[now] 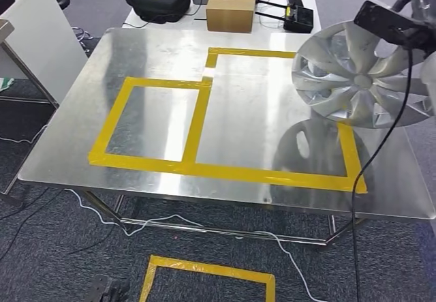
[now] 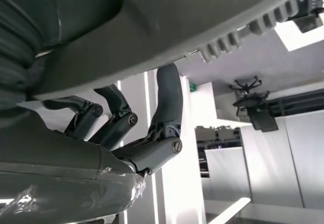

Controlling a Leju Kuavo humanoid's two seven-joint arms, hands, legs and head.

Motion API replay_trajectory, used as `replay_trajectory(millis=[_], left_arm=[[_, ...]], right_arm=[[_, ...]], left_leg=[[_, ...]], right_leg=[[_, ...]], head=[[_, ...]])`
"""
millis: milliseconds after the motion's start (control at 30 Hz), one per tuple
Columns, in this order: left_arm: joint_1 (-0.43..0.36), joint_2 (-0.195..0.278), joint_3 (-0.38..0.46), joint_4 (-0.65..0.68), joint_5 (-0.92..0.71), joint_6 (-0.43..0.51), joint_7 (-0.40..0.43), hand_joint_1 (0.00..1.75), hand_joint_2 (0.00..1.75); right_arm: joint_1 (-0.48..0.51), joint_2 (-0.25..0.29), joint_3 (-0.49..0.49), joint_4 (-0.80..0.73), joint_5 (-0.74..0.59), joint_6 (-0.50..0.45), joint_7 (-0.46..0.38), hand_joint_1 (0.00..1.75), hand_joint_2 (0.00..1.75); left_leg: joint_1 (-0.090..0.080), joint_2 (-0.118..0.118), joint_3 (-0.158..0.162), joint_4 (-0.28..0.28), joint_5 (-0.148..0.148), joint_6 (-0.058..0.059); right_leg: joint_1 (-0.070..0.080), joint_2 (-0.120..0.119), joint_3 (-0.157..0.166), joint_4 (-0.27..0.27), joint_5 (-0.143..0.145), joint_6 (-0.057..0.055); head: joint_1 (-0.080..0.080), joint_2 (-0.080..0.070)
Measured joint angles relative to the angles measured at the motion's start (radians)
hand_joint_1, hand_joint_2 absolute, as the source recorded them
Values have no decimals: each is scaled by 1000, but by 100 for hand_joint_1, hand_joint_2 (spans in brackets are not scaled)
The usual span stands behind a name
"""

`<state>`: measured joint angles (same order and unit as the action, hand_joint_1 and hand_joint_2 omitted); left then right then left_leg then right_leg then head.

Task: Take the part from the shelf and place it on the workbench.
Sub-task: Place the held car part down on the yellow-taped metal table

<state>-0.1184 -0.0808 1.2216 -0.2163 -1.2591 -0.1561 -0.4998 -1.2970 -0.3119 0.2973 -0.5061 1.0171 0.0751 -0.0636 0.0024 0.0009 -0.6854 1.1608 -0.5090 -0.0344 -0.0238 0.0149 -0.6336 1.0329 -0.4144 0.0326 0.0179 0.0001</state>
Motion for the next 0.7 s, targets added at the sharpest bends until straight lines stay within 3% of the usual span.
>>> replay_trajectory(millis=[67, 100, 133, 200, 267, 333, 400, 467, 533, 567, 600, 633, 667, 700], left_arm=[[4, 2, -1, 0, 0, 2, 2, 0, 0], [6, 4, -1, 0, 0, 3, 4, 0, 0], [7, 6, -1, 0, -1, 4, 4, 0, 0], [8, 10, -1, 0, -1, 4, 5, 0, 0], [6, 12, -2, 0, -1, 6, 5, 0, 0], [6, 14, -3, 0, 0, 10, 6, 0, 0], [8, 16, -4, 0, 0, 14, 6, 0, 0], [9, 21, -5, 0, 1, 16, 6, 0, 0], [12, 26, -5, 0, 2, 17, 7, 0, 0], [13, 27, -5, 0, 2, 18, 7, 0, 0], [15, 28, -6, 0, 2, 18, 7, 0, 0], [16, 29, -6, 0, 2, 18, 7, 0, 0], [17, 30, -6, 0, 1, 18, 7, 0, 0], [18, 30, -7, 0, 1, 19, 7, 0, 44]], right_arm=[[-8, 39, 16, 39, 1, -8, -12, 175, 175], [-10, 55, 22, 54, 2, -11, -16, 175, 175], [-11, 67, 27, 65, 3, -13, -19, 175, 175], [-15, 85, 34, 82, 4, -15, -22, 175, 175], [-17, 97, 38, 95, 5, -15, -23, 175, 175], [-14, 112, 43, 107, 12, -17, -26, 175, 175], [-5, 130, 49, 117, 23, -23, -31, 175, 175], [2, 150, 56, 126, 33, -30, -35, 175, 175], [9, 172, 64, 135, 39, -37, -38, 175, 175], [12, 181, 68, 138, 41, -39, -39, 175, 175], [14, 189, 72, 140, 42, -41, -39, 175, 175], [15, 194, 75, 143, 43, -41, -39, 175, 175], [13, 199, 77, 144, 44, -41, -40, 131, 131], [11, 203, 78, 145, 45, -42, -41, 87, 87]], left_leg=[[0, 0, -60, 116, -36, 0], [0, 0, -70, 133, -31, 1], [0, 0, -59, 108, -10, 2], [2, 0, 9, -12, 44, 5], [6, -1, 70, -119, 69, 6], [7, -3, 82, -149, 73, 11], [10, -2, 80, -151, 82, 24], [13, -1, 77, -153, 91, 36], [10, -1, 72, -152, 94, 43], [8, 0, 70, -152, 95, 44], [5, 0, 70, -152, 96, 45], [3, 0, 70, -152, 97, 46], [1, -1, 70, -152, 98, 46], [-1, -2, 70, -152, 99, 46]], right_leg=[[2, 4, 4, -1, -2, -5], [2, 7, 6, -1, -2, -6], [3, 10, 8, -1, -2, -6], [3, 15, 10, -1, 1, -1], [8, 21, 7, 2, 0, 9], [12, 26, 5, -4, 1, 18], [11, 22, 2, -7, 0, 26], [11, 8, -28, 61, -44, 32], [11, -5, -88, 204, -118, 35], [12, -7, -113, 263, -142, 35], [13, -7, -121, 290, -148, 33], [15, -7, -109, 274, -135, 28], [18, -7, -76, 218, -107, 21], [23, -7, -32, 140, -78, 10]], head=[[-3, 0], [-5, 0], [-6, 0], [-9, 0], [-13, 0], [-12, 0], [-10, 0], [-4, 0], [2, 0], [3, 0], [3, 0], [3, 0], [4, 0], [5, 0]])
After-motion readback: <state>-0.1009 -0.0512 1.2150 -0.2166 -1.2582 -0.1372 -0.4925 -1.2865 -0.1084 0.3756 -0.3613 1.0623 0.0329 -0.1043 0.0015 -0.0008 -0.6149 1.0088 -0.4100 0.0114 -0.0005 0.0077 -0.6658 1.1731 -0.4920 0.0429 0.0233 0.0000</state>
